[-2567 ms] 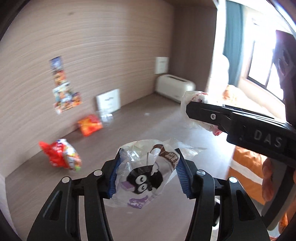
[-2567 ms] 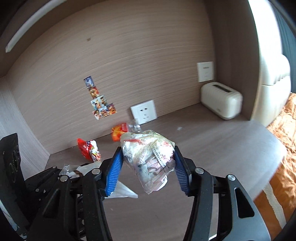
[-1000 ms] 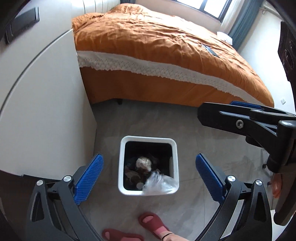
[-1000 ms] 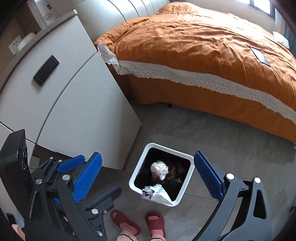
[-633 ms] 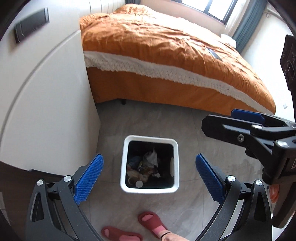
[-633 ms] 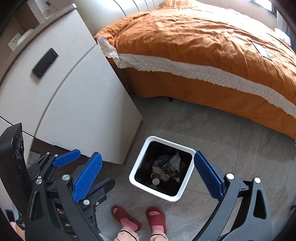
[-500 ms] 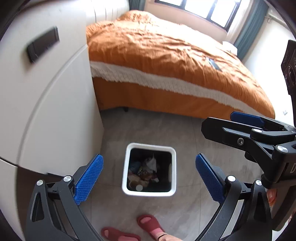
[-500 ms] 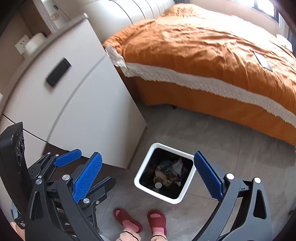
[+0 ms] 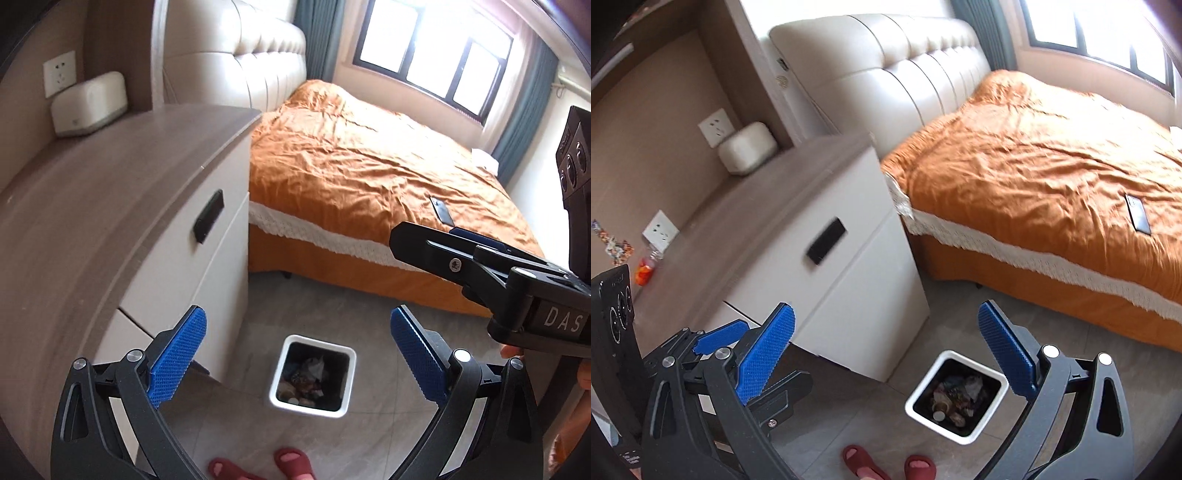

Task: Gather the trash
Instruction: 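Move both open tools back over the desk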

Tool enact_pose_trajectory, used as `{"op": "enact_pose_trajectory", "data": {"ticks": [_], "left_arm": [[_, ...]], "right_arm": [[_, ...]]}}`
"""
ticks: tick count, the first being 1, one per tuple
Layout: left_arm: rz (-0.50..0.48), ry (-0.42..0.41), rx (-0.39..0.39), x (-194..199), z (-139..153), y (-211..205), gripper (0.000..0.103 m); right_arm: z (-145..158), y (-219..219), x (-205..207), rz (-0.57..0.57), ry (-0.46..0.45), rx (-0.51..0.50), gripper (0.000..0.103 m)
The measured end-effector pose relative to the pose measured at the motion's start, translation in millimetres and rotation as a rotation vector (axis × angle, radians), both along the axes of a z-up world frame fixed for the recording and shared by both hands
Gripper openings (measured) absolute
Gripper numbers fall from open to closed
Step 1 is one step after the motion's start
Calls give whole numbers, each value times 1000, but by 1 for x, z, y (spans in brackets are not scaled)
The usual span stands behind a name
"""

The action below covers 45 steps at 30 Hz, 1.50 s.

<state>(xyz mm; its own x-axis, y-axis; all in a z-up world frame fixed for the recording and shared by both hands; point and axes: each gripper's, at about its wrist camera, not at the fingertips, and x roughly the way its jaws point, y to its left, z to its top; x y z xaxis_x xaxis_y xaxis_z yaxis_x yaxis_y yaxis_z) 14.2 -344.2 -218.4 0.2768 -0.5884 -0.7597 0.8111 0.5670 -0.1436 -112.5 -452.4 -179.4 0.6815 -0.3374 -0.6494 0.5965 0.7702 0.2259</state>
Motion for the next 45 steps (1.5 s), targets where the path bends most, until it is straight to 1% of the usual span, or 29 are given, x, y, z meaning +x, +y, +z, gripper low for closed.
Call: {"op": "enact_pose_trajectory", "data": {"ticks": [6,9,15,22,28,36,40,45], "left_arm": [[84,-78,-20,12,44,29,98],[151,-104,-38,23,62,51,98],[269,-144,-55,49,87,95,98],[379,-181,-63,73,105,146,98],[467,-198,-60,92,110,190,98],[599,-211,-36,121,106,253,98],[676,-213,-9,137,99,290,98],[756,-235,39,160,88,325,98]], "right_arm": [[36,23,28,85,-60,-35,99],[50,38,47,139,-83,-50,99],[73,67,91,254,-122,-81,99],[89,104,134,359,-145,-97,99],[92,136,170,440,-138,-99,99],[87,188,223,565,-108,-88,99],[82,219,251,625,-94,-83,99],[69,255,287,694,-69,-81,99]]}}
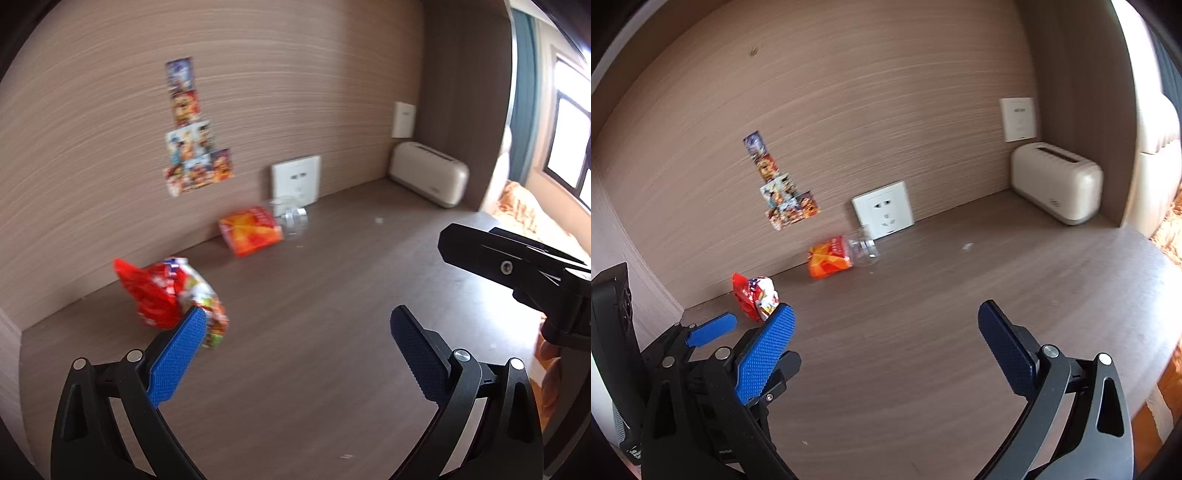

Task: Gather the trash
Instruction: 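Move both open tools back over the desk, then grasp the red chip bag with the left tool while the right tool grasps the orange-label bottle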

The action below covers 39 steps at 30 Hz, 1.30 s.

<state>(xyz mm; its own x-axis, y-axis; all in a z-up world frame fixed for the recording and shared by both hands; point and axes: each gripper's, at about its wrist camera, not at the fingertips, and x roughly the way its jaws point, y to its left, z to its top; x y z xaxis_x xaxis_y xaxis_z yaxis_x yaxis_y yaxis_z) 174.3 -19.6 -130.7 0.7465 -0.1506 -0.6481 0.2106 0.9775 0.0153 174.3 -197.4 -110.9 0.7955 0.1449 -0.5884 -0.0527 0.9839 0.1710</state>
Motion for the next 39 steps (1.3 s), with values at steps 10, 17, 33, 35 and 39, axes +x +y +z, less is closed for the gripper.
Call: {"op": "enact_pose_trajectory", "data": {"ticks": [10,17,33,35,39], "left_arm": [[122,34,65,52,-27,61,98],[124,75,95,83,-41,76,98],[167,165,70,142,-65,103,87],[158,163,69,148,-64,102,83],[149,157,70,149,-62,98,78]], "right_arm": [[-39,63,76,63,71,-67,99],[-67,92,135,34,128,-148,99],[-89,79,184,-144,157,-243,95],[-89,76,184,-141,146,-235,94],[-86,59,173,-148,143,-211,64]]}}
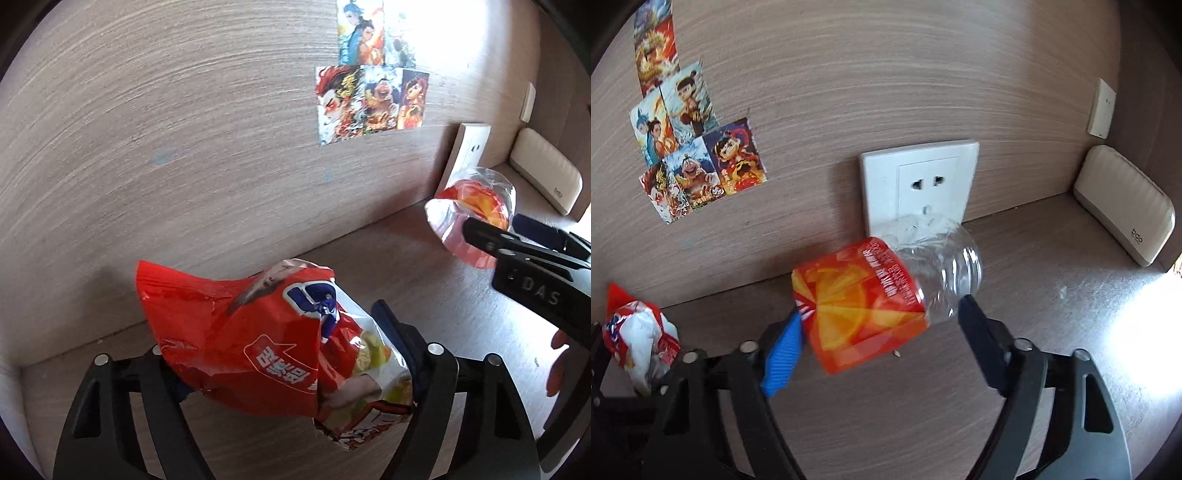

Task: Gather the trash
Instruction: 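Grasp the red chip bag with the left tool while the right tool grasps the orange-label bottle, then carry the red bag and bottle to the white bin and release both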

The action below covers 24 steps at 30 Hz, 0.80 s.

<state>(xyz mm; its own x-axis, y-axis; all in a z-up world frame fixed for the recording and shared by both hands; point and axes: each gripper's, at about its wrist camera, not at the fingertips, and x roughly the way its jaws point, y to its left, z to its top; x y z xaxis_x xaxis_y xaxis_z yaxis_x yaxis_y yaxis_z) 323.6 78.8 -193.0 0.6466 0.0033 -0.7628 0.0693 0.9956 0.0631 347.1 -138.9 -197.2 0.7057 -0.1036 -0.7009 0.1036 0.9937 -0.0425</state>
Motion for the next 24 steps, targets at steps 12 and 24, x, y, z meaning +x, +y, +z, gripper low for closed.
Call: {"op": "enact_pose_trajectory", "data": {"ticks": [12,24], "left_arm": [[-42,-43,-40,-28,11,-10,67],[-95,-78,-98,-76,47,-27,67]], "right_arm": [[8,-55,-8,-8,2,96,8],[65,-71,-74,55,-108,104,3]]}}
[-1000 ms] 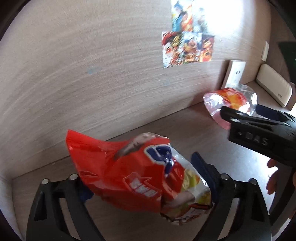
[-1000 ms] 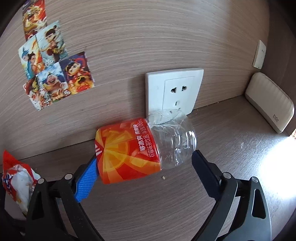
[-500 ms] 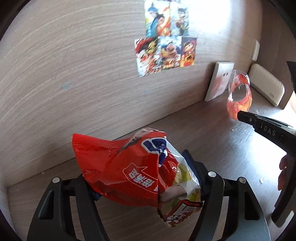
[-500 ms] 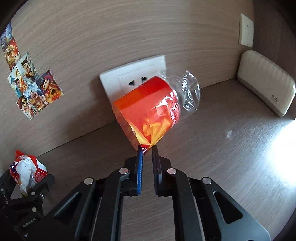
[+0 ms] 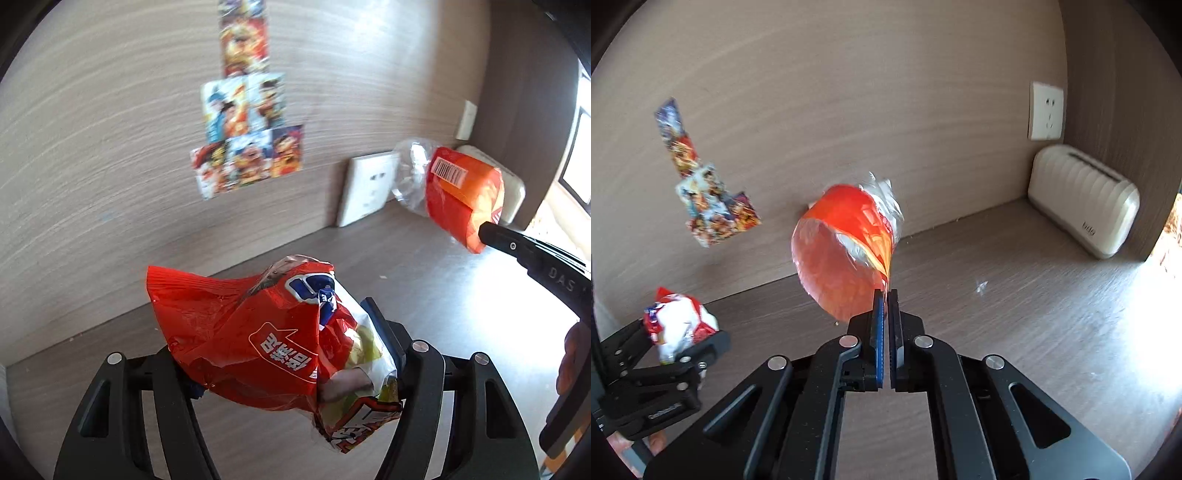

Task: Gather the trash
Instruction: 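Carry the red bag and bottle to the white bin and release both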

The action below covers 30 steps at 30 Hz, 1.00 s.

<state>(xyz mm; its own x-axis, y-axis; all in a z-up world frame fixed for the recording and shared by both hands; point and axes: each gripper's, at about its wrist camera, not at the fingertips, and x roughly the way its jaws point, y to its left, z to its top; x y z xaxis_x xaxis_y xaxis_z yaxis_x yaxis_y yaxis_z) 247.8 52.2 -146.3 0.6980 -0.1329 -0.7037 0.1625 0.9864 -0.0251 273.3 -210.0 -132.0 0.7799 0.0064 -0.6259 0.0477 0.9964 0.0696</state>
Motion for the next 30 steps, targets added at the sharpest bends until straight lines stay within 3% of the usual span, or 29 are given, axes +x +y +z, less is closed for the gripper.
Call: {"op": "enact_pose_trajectory", "data": {"ticks": [8,17,19,21,30], "left_arm": [[-56,-26,-21,-40,22,-21,67],[-183,-23,-69,-93,38,-88,67],[-218,-16,-67,-104,38,-109,67],[-262,-5,-67,-97,38,-161,67],[-496,54,-44,-143,23,-280,67]], "right_arm": [[28,-15,-37,18,-39,19,3],[52,-52,-127,-51,-57,38,3],[55,-65,-147,-78,-57,33,3],[57,-80,-172,-109,-54,32,3],[47,-150,-285,-323,-7,45,3]]}}
